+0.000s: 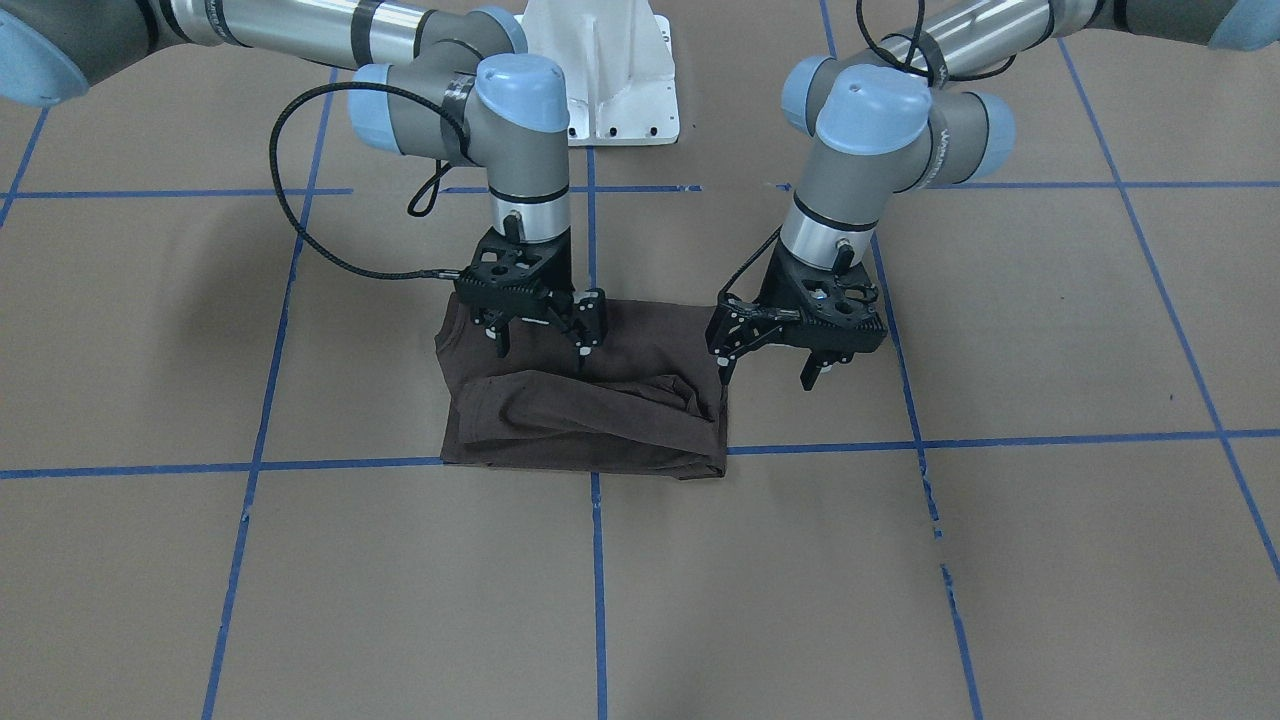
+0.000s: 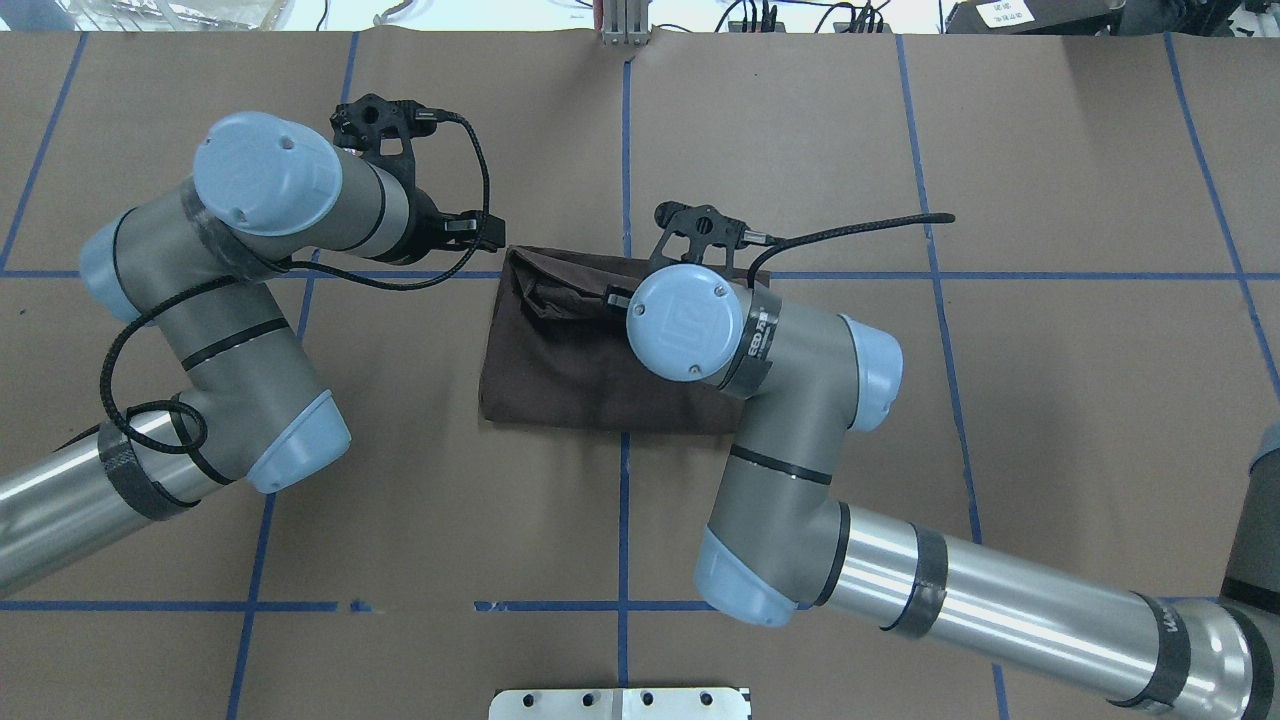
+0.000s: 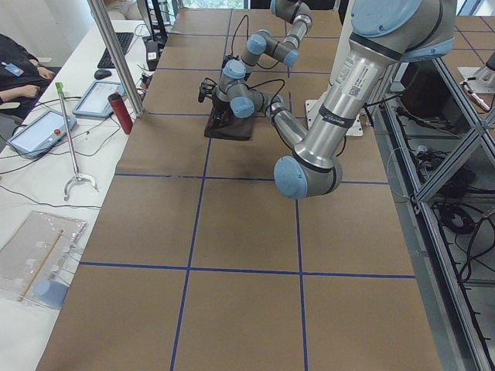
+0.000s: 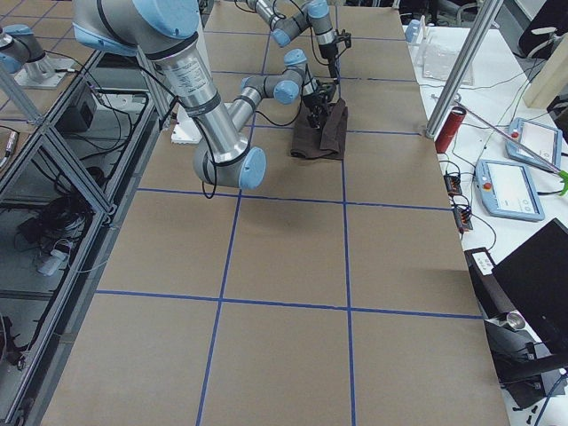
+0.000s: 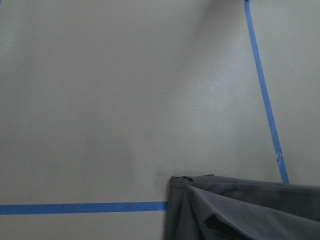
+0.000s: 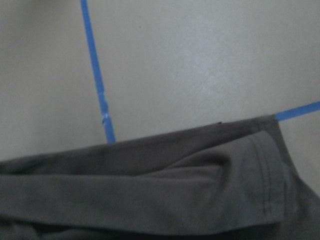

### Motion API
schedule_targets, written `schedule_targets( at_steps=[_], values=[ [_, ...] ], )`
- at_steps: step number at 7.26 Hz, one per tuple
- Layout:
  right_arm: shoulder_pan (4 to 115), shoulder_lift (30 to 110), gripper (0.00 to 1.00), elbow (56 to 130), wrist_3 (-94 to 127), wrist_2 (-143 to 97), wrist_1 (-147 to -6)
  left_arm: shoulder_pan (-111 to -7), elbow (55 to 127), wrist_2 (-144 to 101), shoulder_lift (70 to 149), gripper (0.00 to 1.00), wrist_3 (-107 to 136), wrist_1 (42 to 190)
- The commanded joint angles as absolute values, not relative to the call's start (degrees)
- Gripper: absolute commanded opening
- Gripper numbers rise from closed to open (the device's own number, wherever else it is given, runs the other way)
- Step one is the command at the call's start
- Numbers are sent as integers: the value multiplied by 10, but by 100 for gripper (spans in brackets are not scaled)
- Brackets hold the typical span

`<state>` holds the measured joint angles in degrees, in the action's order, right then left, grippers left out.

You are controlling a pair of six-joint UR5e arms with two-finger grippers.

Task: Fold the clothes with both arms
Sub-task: 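Lower the folded edge onto the far half and release with both grippers, then press down on the folded shirt with the right gripper while holding the left arm still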

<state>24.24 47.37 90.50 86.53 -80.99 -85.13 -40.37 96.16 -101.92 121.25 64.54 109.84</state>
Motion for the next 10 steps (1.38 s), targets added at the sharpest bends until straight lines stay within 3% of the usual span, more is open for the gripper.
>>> schedule_targets(
  at_steps=[1,6,10],
  values=[
    [197,468,100,886,760,-731,-852,-406,966,-1023,1208,100,644,1099],
    [204,461,100,828,737,-727,-852,-406,969,-1024,1205,100,645,1099],
    [273,456,100,802,724,-729,-849,-406,984,-1025,1204,100,645,1097]
  ],
)
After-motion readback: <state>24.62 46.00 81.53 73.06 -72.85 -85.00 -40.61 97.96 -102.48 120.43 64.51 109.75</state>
